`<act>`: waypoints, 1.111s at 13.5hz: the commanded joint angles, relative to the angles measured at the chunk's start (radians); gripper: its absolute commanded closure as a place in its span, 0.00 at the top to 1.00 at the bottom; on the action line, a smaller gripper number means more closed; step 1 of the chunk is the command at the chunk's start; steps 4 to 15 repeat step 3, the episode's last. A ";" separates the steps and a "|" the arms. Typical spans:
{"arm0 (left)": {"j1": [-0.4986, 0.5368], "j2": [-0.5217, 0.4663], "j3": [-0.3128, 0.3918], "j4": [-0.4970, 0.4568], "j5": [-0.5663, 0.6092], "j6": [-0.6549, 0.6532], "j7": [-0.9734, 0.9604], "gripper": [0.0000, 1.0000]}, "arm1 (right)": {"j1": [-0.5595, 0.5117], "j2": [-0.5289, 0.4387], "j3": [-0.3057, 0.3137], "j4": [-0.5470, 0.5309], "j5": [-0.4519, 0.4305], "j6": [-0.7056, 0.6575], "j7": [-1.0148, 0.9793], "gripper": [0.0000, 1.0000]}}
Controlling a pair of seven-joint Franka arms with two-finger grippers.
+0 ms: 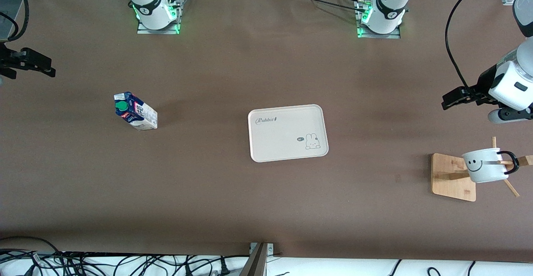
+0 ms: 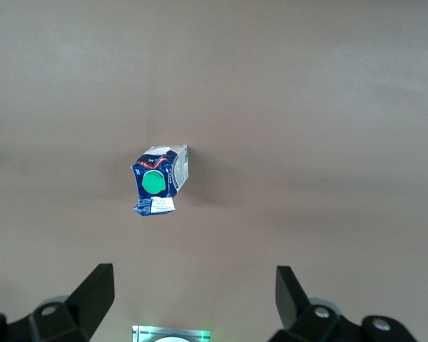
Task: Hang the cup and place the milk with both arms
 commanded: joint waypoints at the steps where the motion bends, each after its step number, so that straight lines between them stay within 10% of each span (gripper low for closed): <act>1: 0.002 0.008 -0.002 0.023 0.014 -0.006 0.019 1.00 | 0.003 0.007 -0.004 0.025 -0.006 -0.009 -0.017 1.00; 15: 0.002 0.010 -0.002 0.023 0.013 -0.007 0.019 1.00 | 0.003 0.007 -0.004 0.025 -0.006 -0.008 -0.017 1.00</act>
